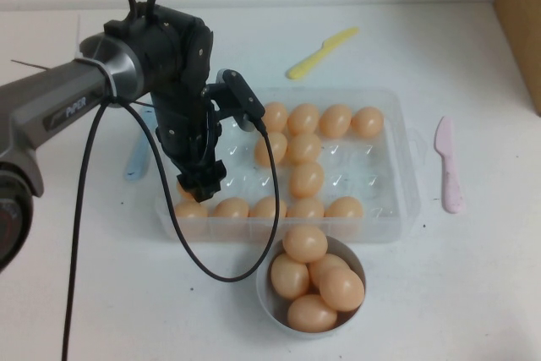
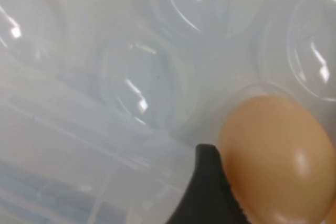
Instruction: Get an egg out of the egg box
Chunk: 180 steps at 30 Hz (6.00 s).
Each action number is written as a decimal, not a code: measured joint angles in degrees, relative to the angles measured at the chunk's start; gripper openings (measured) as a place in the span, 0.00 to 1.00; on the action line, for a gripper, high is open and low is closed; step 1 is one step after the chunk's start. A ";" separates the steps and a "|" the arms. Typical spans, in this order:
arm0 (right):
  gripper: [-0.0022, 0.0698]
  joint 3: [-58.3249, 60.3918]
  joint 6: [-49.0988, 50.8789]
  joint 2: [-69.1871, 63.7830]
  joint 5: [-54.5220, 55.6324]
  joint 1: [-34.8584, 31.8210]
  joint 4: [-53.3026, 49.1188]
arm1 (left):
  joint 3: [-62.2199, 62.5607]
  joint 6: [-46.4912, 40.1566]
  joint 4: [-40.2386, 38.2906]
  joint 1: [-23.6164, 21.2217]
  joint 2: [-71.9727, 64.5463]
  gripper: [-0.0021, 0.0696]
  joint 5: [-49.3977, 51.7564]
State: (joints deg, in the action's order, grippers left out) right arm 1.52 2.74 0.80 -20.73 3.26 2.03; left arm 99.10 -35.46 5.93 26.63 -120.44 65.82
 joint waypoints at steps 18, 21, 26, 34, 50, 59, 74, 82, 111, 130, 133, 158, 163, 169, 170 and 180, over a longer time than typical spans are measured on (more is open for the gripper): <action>0.01 0.00 0.00 0.00 0.00 0.00 0.00 | 0.10 0.00 0.00 0.00 -0.23 0.50 -0.14; 0.01 0.00 0.00 0.00 0.00 0.00 0.00 | 0.10 0.52 0.00 0.00 -0.23 0.50 -0.14; 0.01 0.00 0.00 0.00 0.00 0.00 0.00 | 0.10 2.04 0.00 0.00 0.17 0.49 -0.18; 0.01 0.00 0.00 0.00 0.00 0.00 0.00 | 0.10 5.74 0.92 0.12 5.30 0.49 -0.32; 0.01 0.00 0.00 0.00 0.00 0.00 0.00 | -5.69 14.95 1.75 12.79 20.35 0.49 4.37; 0.01 0.00 0.00 0.00 0.00 0.00 0.00 | -24.75 17.95 0.04 20.67 31.29 0.49 -6.06; 0.01 0.00 0.00 0.00 0.00 0.00 0.00 | -33.40 18.74 -5.93 24.26 33.22 0.49 -22.26; 0.01 0.00 0.00 0.00 0.00 0.00 0.00 | -33.42 18.12 -5.93 24.35 30.24 0.49 -22.91; 0.01 0.00 0.00 0.00 0.00 0.00 0.00 | -35.27 17.89 -6.44 22.93 27.73 0.60 -25.40; 0.01 0.00 0.14 0.00 0.00 0.00 0.00 | -35.27 25.64 2.19 22.71 35.57 0.37 -27.42; 0.01 0.00 0.14 0.00 0.00 0.00 0.00 | -35.27 29.65 7.21 21.39 40.35 0.15 -28.37; 0.01 0.00 0.14 0.00 0.00 0.00 0.00 | -57.89 46.13 9.92 19.71 77.50 0.03 -42.25; 0.01 0.00 0.14 0.00 0.00 0.00 0.00 | -58.72 46.58 13.38 19.71 80.54 0.03 -37.83; 0.01 0.00 0.14 0.00 0.00 0.00 0.00 | -58.72 49.43 16.32 19.71 84.01 0.03 -28.31; 0.01 0.00 0.14 0.00 0.00 0.00 0.00 | -58.72 50.64 16.32 19.71 84.69 0.03 -26.53; 0.01 0.00 0.14 0.00 -0.04 0.00 0.00 | -71.08 56.25 19.51 14.61 91.11 0.03 -35.39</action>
State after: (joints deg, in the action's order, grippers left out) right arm 1.52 2.88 0.80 -20.77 3.26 2.03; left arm 28.02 20.79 25.44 41.24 -29.34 30.43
